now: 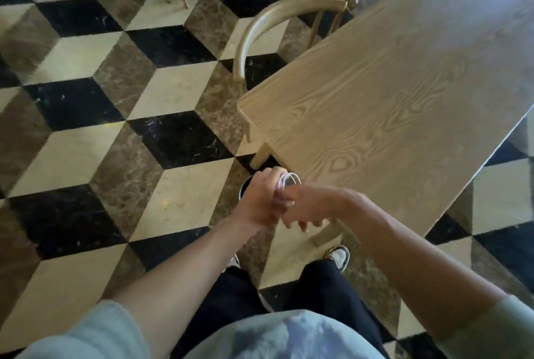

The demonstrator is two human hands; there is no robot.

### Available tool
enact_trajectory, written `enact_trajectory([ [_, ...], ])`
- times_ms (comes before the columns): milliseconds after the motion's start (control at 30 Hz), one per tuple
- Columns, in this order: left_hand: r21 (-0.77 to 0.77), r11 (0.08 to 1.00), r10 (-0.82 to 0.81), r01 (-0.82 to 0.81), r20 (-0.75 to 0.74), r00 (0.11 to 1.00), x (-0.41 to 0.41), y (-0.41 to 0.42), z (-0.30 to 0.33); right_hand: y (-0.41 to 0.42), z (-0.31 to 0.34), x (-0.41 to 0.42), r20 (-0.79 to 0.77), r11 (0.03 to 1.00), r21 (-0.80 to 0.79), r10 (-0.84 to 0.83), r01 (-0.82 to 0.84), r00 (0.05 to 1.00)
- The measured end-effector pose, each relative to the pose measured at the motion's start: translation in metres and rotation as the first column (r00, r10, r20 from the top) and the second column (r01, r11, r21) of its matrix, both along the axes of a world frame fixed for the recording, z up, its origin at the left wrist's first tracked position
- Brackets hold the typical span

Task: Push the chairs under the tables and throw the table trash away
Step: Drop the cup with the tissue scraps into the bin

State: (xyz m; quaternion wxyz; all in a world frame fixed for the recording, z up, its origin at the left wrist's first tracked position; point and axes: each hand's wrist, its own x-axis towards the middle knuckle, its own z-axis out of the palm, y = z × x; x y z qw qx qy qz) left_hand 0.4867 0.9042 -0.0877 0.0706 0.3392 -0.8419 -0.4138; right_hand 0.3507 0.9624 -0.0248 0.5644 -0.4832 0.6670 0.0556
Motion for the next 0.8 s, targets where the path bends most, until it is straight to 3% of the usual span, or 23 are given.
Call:
enact_trajectory([
  [133,0.098,0.995,-0.002,0.004,-0.018,1.000,0.033,-0.020,0.003,-0.013,-0.001,0.047,0.007,0.999,0.021,-0.035,0.035,0.999],
  [267,0.219,0.972,0.088,-0.083,-0.013,0.996,0.051,-0.029,-0.006,-0.015,-0.016,0.068,-0.026,0.967,-0.239,-0.102,0.093,0.994],
  [367,0.315,0.922,0.233,-0.226,0.016,0.972,0.058,-0.035,-0.009,-0.004,-0.024,0.073,0.034,0.859,-0.438,-0.278,0.264,0.960],
  [433,0.313,0.911,0.277,-0.266,0.011,0.961,0.064,-0.035,-0.011,0.001,-0.025,0.069,0.024,0.779,-0.563,-0.317,0.275,0.948],
  [533,0.311,0.928,0.215,-0.204,-0.001,0.977,0.064,-0.034,-0.011,0.007,-0.023,0.062,-0.052,0.721,-0.649,-0.360,0.242,0.932],
  [633,0.409,0.899,0.168,-0.154,0.000,0.986,0.061,-0.041,-0.013,0.010,-0.020,0.060,-0.114,0.713,-0.666,-0.388,0.220,0.915],
  [800,0.341,0.927,0.088,-0.157,0.209,0.974,0.071,-0.064,-0.017,0.003,-0.021,0.059,-0.170,0.658,-0.701,-0.529,0.275,0.832],
])
